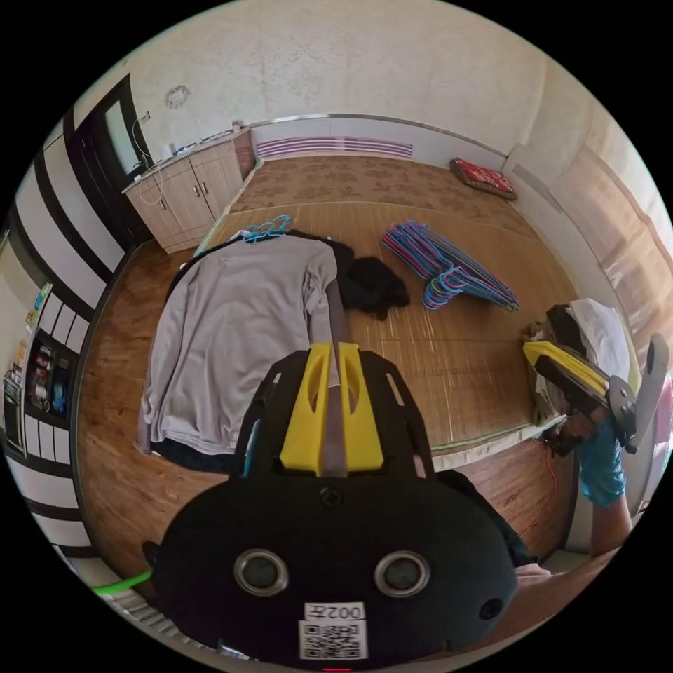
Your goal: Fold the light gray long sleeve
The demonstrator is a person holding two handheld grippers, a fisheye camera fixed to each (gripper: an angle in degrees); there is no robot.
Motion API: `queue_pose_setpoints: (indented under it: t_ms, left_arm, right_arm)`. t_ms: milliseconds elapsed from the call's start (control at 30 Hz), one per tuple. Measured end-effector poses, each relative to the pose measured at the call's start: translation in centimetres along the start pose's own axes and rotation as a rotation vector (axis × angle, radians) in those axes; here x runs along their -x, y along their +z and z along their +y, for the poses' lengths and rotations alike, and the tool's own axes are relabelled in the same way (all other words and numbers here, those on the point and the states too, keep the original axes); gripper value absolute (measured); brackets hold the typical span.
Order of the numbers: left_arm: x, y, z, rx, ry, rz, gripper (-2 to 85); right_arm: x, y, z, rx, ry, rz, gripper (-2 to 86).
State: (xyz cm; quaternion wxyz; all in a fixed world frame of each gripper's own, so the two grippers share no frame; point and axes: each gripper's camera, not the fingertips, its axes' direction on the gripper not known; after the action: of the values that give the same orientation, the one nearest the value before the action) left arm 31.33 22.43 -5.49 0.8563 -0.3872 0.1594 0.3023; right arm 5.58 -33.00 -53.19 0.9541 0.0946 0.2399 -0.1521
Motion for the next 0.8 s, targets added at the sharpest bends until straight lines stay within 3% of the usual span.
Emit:
queue_pose_setpoints:
  t_ms: [333, 467, 800]
  left_arm:
    - [0.3, 11.2, 11.4, -0.030, 0.064, 0.107, -1.2]
    - [0.9, 11.4, 13.9, -0.020, 0.113, 0.111, -0.5]
    - [3.3, 7.6, 18.5, -0.221, 0.093, 0.050, 0.9]
  right_arm:
    - [5.1, 4.4, 14.5, -0.042, 0.019, 0.107, -0.8]
    - [8.1, 2.5, 19.2, -0.041, 0.039, 0.153, -0.8]
    - [13.7, -1.0, 23.8, -0.133, 0.123, 0.152, -0.8]
